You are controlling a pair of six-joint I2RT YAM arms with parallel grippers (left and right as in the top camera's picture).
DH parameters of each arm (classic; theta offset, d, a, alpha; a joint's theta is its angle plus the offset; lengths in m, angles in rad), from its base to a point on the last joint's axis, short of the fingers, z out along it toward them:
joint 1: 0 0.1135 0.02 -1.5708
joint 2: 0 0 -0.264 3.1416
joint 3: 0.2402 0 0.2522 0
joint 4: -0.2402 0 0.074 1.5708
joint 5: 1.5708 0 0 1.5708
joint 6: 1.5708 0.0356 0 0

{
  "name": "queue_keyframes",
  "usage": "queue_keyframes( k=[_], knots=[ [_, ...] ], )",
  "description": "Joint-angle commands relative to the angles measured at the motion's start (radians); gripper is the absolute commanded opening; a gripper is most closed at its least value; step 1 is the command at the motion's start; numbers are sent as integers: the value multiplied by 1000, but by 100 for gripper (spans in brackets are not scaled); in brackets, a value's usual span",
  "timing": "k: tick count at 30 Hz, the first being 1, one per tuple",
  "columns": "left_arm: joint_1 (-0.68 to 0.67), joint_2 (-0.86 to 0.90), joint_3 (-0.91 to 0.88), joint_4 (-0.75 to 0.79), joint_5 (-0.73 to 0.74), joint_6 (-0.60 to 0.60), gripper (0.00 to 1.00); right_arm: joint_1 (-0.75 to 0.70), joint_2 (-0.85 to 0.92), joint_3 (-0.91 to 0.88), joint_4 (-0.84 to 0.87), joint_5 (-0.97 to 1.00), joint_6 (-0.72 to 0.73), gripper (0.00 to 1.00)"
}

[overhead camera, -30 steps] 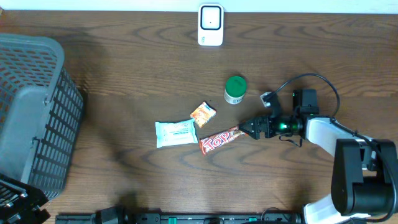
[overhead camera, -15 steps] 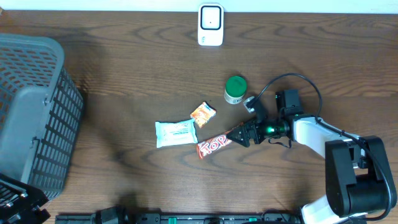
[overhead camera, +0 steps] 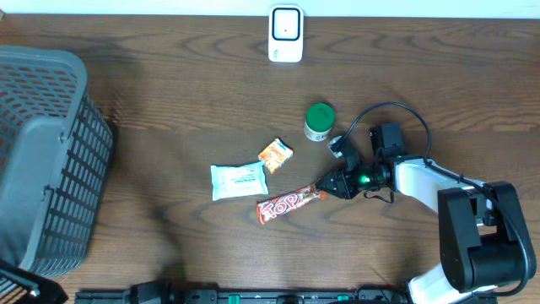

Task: Scan the item barcode
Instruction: 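Lower the right gripper and grasp the Top bar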

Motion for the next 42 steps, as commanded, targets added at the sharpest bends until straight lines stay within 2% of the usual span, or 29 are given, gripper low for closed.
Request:
queue_keyframes(
  k=[1,2,3,4,12,13,15,18,19,20,21,25,29,30,31,32,33,34,35,39,42],
  knots=[
    [-5,-14,-2,3,6,-8,83,9,9,-4,-2,-11,-9,17],
    [-5,-14,-2,5,6,-8,83,9,9,-4,-2,-11,-8,14],
    [-5,-14,-2,4,6,-8,83,9,9,-4,-1,-11,-8,4],
    [-5,-14,-2,4,6,-8,83,9,9,-4,-2,-11,-8,1],
    [-5,-14,-2,5,6,-8,83,8,6,12,12,-69,88,1],
    [-5,-13,-2,5,6,-8,83,7,3,23,6,-89,116,4],
    [-5,-13,-2,4,6,-8,83,7,-5,53,-40,-87,157,31],
    [-5,-13,-2,4,6,-8,84,14,-29,113,-175,-27,157,52],
    [-5,-13,-2,4,6,-8,84,21,-43,140,-232,21,158,68],
    [-5,-13,-2,4,6,-8,84,30,-58,164,-281,73,161,95],
    [-5,-13,-2,4,6,-8,84,40,-73,185,-321,130,175,99],
    [-5,-13,-2,4,6,-8,84,144,-156,252,-450,379,212,99],
    [-5,-13,-2,4,6,-9,84,321,-207,255,-472,558,152,99],
    [-5,-13,-2,4,6,-9,84,361,-207,255,-470,596,145,98],
    [-5,-13,-2,4,6,-9,84,407,-203,254,-462,644,141,68],
    [-5,-13,-2,4,6,-9,84,443,-196,254,-456,681,149,33],
    [-5,-13,-2,4,6,-9,84,476,-192,254,-451,708,170,15],
    [-5,-13,-2,5,6,-9,84,508,-187,254,-448,724,200,4],
    [-5,-13,-2,5,6,-9,84,535,-184,254,-448,728,238,1],
    [-5,-13,-2,4,6,-9,84,591,-184,254,-454,734,460,1],
    [-5,-13,-2,4,6,-9,84,602,-184,254,-482,798,739,2]
  ],
)
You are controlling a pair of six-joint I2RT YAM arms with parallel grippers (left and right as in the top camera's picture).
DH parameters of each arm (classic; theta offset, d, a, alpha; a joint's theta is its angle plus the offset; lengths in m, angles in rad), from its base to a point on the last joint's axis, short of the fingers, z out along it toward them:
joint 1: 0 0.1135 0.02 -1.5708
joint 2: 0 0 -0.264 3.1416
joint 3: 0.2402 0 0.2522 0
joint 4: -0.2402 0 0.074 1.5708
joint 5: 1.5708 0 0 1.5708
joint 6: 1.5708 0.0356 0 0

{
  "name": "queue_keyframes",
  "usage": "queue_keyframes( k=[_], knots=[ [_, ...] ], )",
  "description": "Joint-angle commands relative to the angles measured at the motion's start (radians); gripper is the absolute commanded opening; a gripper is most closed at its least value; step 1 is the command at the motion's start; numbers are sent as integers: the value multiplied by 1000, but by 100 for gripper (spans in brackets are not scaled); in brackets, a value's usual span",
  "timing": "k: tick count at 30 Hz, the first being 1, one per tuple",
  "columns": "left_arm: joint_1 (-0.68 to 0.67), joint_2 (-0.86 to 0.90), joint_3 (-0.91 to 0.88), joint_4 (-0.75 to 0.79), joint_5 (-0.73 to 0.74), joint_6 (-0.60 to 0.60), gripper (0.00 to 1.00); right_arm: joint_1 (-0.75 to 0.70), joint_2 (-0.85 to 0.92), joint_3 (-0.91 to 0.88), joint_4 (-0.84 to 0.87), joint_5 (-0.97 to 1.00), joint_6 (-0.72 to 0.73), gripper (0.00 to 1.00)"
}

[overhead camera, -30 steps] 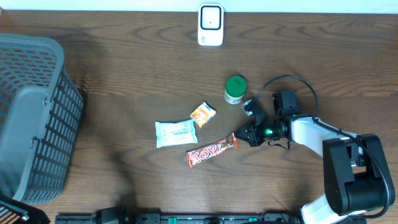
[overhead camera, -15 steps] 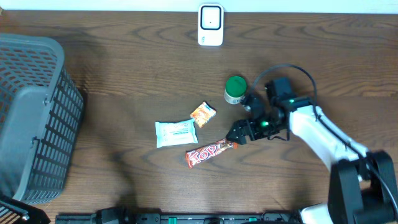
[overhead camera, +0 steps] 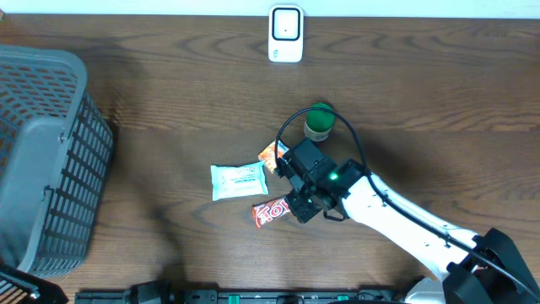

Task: Scan the item barcode
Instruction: 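Lower the right gripper and grasp the Top bar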

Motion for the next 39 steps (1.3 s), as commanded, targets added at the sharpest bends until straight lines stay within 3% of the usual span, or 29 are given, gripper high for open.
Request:
queue_keyframes(
  k=[1,3,6,15,23,28,34,38,39],
  knots=[
    [-4,-10,-2,2,6,-9,84,13,8,4,-35,116,394,2],
    [-4,-10,-2,2,6,-9,84,13,8,4,-82,150,588,1],
    [-4,-10,-2,2,6,-9,84,13,8,4,-132,189,748,1],
    [-4,-10,-2,2,6,-10,84,13,10,4,-117,209,792,2],
    [-4,-10,-2,2,6,-10,84,12,17,6,-30,91,463,2],
    [-4,-10,-2,3,6,-10,84,14,17,6,-11,31,74,1],
    [-4,-10,-2,5,6,-10,84,29,18,6,71,33,-241,2],
    [-4,-10,-2,5,6,-10,84,29,32,6,101,59,-286,19],
    [-4,-10,-2,5,6,-10,84,29,43,6,101,45,-303,33]
  ],
)
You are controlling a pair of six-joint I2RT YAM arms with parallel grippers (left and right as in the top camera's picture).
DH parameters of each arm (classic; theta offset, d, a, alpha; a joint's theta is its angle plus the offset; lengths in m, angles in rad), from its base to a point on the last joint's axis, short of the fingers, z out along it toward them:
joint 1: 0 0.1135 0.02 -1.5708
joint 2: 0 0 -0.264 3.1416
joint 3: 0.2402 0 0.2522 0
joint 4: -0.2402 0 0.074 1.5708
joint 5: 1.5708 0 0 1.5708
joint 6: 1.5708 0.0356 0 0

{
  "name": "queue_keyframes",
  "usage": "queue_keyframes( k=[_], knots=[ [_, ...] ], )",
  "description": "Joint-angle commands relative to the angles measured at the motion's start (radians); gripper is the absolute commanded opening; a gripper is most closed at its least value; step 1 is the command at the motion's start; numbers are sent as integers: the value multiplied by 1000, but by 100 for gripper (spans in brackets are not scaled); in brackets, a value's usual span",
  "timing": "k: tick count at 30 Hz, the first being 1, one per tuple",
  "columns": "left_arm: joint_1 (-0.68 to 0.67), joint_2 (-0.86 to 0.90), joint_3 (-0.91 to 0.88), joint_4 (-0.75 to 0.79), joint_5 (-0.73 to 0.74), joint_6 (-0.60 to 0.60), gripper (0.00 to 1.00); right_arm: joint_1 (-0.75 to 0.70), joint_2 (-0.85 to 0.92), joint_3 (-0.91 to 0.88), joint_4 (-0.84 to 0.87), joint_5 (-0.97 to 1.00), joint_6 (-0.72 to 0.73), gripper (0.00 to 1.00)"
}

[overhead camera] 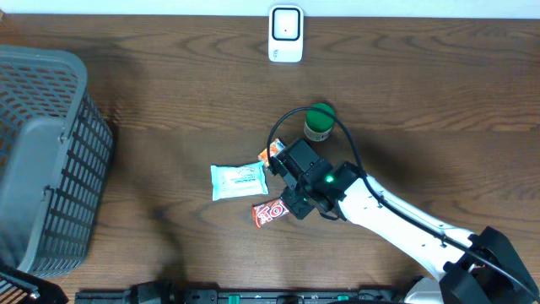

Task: Scan the item barcode
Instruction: 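Lower the right gripper and grasp the Top bar, then lift the Top bar and swing it up toward the scanner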

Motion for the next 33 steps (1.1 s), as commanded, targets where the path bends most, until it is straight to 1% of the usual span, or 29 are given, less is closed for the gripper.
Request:
queue_keyframes(
  k=[1,2,3,4,6,8,12,15,18,20,25,27,28,29,30,32,33],
  knots=[
    [-4,-10,-2,5,6,-10,84,9,48,6,4,-19,-154,48],
    [-4,-10,-2,5,6,-10,84,12,68,6,4,-33,-168,66],
    [-4,-10,-2,5,6,-10,84,16,86,6,6,-45,-178,79],
    [-4,-10,-2,5,6,-10,84,23,111,6,11,-56,-193,88],
    [-4,-10,-2,5,6,-10,84,39,154,6,23,-55,-220,97],
    [-4,-10,-2,5,6,-10,84,59,192,8,32,-47,-244,99],
    [-4,-10,-2,5,6,-9,84,103,232,32,32,3,-266,99],
    [-4,-10,-2,5,6,-9,84,146,234,46,29,79,-277,99],
    [-4,-10,-2,5,6,-9,84,177,234,48,35,103,-282,98],
    [-4,-10,-2,5,6,-9,84,185,237,48,35,108,-283,95],
    [-4,-10,-2,5,6,-9,84,186,242,48,38,138,-283,74],
    [-4,-10,-2,5,6,-9,84,186,242,48,42,146,-278,70],
    [-4,-10,-2,5,6,-9,84,186,242,48,43,164,-271,64],
    [-4,-10,-2,5,6,-9,84,186,242,48,44,182,-271,54],
    [-4,-10,-2,5,6,-9,84,186,242,48,44,199,-271,39],
    [-4,-10,-2,5,6,-9,84,186,242,55,43,205,-255,21],
    [-4,-10,-2,5,6,-9,84,186,242,65,38,199,-223,11]
  ],
)
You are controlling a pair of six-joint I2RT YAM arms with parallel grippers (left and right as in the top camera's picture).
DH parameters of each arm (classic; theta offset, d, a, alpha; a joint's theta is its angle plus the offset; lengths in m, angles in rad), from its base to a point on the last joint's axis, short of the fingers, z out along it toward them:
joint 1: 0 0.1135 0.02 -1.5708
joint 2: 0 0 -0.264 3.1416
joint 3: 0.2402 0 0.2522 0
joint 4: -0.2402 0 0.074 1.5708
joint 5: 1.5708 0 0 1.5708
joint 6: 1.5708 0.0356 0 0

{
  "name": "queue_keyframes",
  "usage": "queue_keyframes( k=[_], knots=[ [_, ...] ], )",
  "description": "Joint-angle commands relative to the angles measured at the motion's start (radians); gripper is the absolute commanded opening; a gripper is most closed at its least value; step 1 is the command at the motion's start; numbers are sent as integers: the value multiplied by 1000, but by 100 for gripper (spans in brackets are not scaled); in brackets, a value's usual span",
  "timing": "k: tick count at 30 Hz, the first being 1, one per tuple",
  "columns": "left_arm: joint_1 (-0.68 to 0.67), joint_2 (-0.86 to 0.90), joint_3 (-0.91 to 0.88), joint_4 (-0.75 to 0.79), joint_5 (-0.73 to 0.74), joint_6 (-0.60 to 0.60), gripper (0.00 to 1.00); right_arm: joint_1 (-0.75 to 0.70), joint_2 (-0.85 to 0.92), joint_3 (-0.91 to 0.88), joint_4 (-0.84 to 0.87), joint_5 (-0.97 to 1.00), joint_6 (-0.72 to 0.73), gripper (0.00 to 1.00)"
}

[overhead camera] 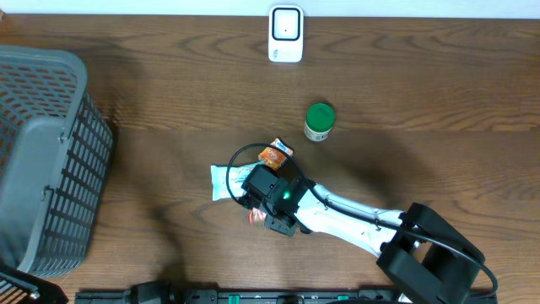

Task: Scan the item barcode
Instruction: 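Lift the Top bar and swing it up toward the scanner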

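Observation:
A red candy bar (256, 217) lies at the table's front middle, and only a sliver of its left end shows. My right gripper (255, 196) hangs over it and over the right end of a white wipes packet (223, 180). Its fingers are hidden under the wrist, so open or shut cannot be told. An orange snack packet (275, 154) lies just behind the gripper. A green-lidded jar (319, 121) stands further back on the right. The white barcode scanner (285, 34) stands at the far edge, centre. The left arm is out of view.
A grey mesh basket (42, 160) fills the left side of the table. The right arm's white links (354, 221) stretch from the front right corner across to the items.
My right gripper has moved left and a little toward the front. It now covers nearly all of the candy bar and the wipes packet's right end. The orange packet shows fully again.
My right gripper was at the right end of the candy bar, which lay fully visible. Then it stood over the bar's right half and stayed there. The bar had shifted slightly left. Now the gripper sits over the bar's left part.

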Motion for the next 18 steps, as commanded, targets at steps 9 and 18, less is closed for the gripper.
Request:
queue_keyframes(
  k=[9,18],
  knots=[
    [-4,-10,-11,5,6,-9,84,-27,8,335,-303,-413,112,1],
    [-4,-10,-14,5,6,-9,84,-195,6,375,-318,-813,80,1]
  ],
)
